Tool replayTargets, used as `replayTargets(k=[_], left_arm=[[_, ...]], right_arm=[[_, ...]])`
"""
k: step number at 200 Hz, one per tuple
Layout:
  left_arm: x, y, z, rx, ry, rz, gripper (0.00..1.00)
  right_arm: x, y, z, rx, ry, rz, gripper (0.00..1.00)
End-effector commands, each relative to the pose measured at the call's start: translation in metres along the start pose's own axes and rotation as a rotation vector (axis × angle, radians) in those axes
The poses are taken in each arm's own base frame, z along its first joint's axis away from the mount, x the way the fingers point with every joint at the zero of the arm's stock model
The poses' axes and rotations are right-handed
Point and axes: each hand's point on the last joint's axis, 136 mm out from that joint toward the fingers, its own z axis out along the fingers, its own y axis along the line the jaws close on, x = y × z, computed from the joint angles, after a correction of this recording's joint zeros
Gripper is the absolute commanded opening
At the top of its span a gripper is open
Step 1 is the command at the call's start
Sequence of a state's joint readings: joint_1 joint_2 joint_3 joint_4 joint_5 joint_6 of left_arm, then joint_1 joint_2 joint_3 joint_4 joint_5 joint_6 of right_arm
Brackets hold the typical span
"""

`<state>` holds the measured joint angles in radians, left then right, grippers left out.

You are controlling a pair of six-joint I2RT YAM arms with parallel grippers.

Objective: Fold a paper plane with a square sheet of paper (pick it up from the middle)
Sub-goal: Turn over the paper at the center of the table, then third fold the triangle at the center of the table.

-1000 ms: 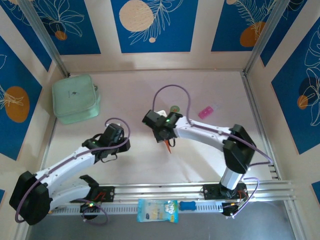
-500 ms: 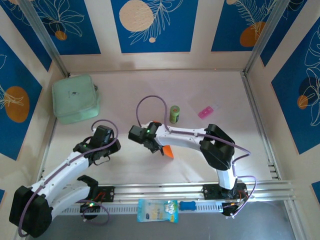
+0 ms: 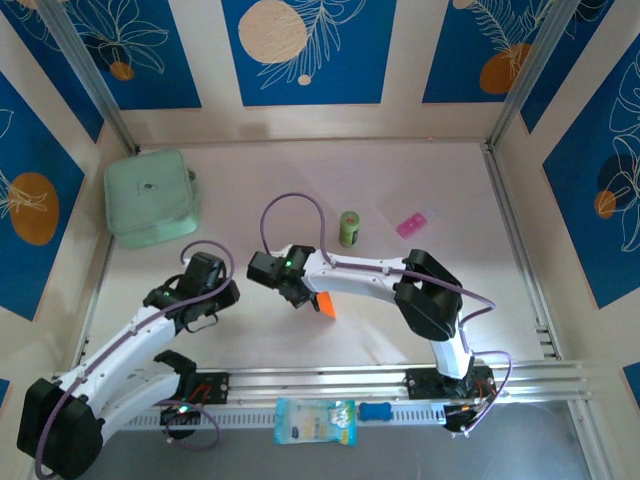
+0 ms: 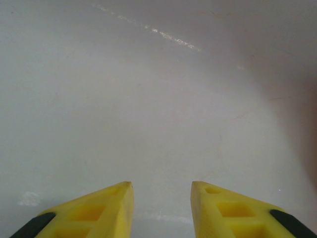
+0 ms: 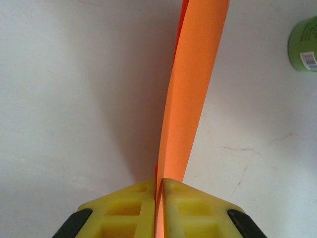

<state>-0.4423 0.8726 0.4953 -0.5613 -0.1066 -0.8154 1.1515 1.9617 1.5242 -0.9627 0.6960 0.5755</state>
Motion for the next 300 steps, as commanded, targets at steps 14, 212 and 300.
replayTargets(k=[14, 212, 300], left_arm=[[-0.006, 0.009, -0.009, -0.041, -0.028, -0.031, 0.36], [0.014, -0.089, -0.001, 0.425, 0.173, 0.102, 0.42], [0.032, -0.116, 0.014, 0.514, 0.302, 0.119, 0.45]], right_arm=[[-0.003, 0.022, -0.004, -0.11, 0.011, 0.009, 0.13], [0.03, 0.018, 0.014, -0.756, 0.039, 0.605, 0.11], [0.057, 0.006, 0.05, -0.799, 0.092, 0.844, 0.1]])
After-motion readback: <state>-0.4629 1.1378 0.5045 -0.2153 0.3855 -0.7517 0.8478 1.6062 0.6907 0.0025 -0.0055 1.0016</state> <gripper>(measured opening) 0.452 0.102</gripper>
